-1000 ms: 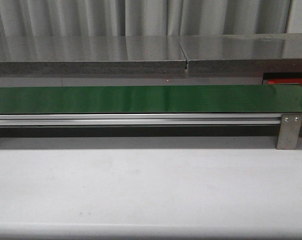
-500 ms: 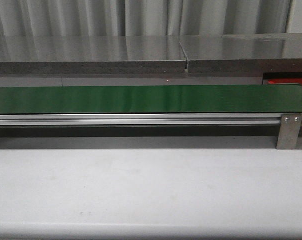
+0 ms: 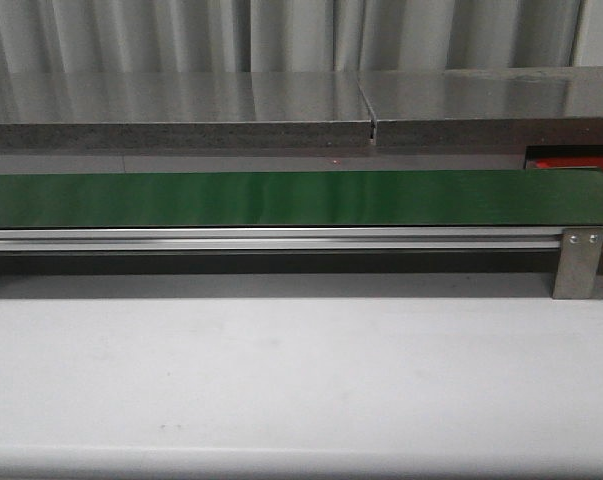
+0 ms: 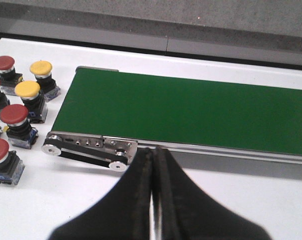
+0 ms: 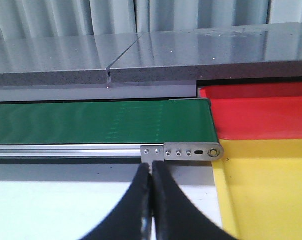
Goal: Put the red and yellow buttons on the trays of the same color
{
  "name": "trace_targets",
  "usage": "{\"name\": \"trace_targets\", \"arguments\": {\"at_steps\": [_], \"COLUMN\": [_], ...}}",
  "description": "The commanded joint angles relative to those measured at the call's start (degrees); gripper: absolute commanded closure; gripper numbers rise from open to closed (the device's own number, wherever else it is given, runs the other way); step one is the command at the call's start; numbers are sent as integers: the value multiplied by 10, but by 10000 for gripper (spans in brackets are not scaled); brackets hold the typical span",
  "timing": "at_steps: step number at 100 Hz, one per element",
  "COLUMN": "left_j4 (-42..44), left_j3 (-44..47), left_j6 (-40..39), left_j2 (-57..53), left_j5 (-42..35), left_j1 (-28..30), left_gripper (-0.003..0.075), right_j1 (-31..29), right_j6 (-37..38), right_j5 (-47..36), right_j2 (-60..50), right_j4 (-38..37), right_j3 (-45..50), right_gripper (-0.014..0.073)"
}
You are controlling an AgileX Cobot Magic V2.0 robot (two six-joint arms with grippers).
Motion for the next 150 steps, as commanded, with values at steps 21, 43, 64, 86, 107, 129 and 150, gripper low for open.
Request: {"name": "trace_targets", "arguments": {"at_steps": [21,43,64,86,107,129,150], "left_j4": [-5,-5,-27,-27,-12,-38,-56], "left_j3": [-22,-22,-22,-25,-81,-154,-205], "left_j6": [-6,-6,-6,-32,-57,-58,-58], "left_j2": [41,44,44,50,132,275,407], "left_j5": [3,10,11,20,50,50,51], "left_j1": [1,1,1,14,109,199,246], "left_gripper": [662,246,90,90,90,98,150], "right_j1": [-2,-2,-2,-2,-2,-2,-2], "right_j6": [-1,-1,-1,-1,-1,-1,-1], "right_j5": [-49,-49,-49,-49,-49,-49,-49], "right_j2": [-11,-11,-11,-11,-11,-11,-11], "right_j4": [-2,-2,-2,-2,-2,-2,-2], "right_j3": [-10,-10,-10,-10,-10,-10,-10], "right_gripper": [659,659,659,659,659,659,659]}}
